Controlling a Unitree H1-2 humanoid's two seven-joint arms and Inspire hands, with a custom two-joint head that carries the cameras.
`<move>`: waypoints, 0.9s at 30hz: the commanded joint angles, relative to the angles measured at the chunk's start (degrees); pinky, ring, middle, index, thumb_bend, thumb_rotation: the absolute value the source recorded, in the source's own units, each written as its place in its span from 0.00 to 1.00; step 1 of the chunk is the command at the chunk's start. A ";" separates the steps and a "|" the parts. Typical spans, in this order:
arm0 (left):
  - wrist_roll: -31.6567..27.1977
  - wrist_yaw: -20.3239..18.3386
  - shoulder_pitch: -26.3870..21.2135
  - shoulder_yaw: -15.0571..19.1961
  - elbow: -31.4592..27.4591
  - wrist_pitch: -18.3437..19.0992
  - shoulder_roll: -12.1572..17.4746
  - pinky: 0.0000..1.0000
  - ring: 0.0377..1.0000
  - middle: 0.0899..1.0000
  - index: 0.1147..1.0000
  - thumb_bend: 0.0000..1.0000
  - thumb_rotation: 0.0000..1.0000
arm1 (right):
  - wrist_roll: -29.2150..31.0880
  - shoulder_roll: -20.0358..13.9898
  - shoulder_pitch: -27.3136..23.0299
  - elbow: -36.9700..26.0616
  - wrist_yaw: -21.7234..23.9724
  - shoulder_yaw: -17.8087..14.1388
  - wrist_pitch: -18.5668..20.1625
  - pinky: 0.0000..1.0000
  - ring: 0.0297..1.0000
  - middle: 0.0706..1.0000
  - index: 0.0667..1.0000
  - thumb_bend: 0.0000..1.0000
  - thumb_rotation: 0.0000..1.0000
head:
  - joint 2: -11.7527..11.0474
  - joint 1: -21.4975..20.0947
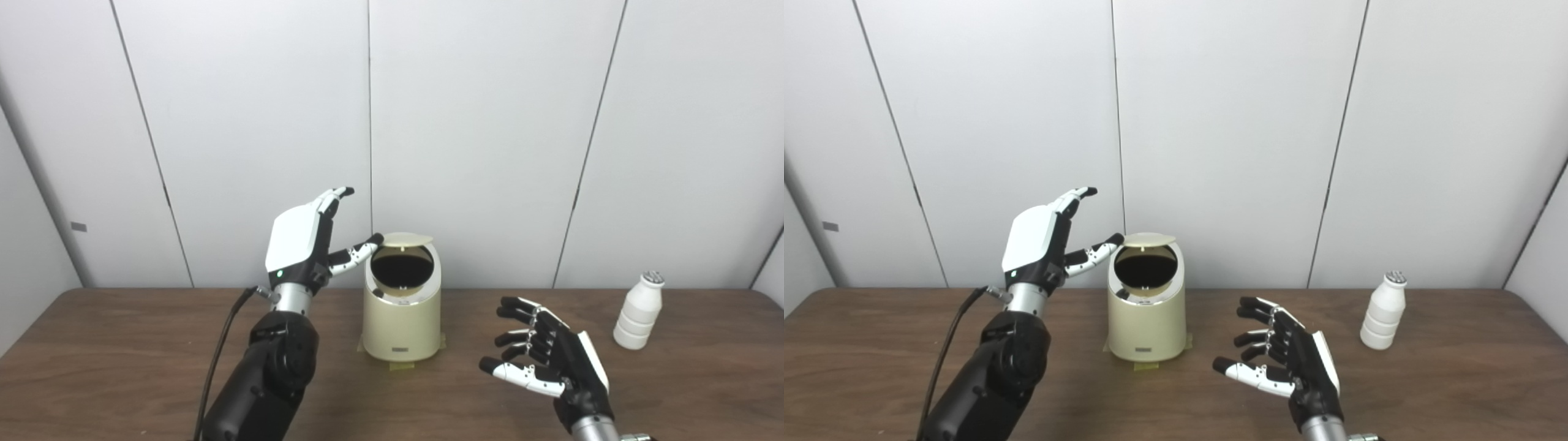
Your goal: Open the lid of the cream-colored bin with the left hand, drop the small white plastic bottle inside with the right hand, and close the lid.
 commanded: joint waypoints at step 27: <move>-28.23 -11.13 26.40 13.12 -25.34 -9.44 -1.24 0.67 0.77 0.80 0.86 0.68 0.41 | 1.01 -1.10 -2.52 -0.12 0.24 -0.48 -2.99 0.43 0.52 0.71 0.70 0.70 0.08 | -1.23 1.37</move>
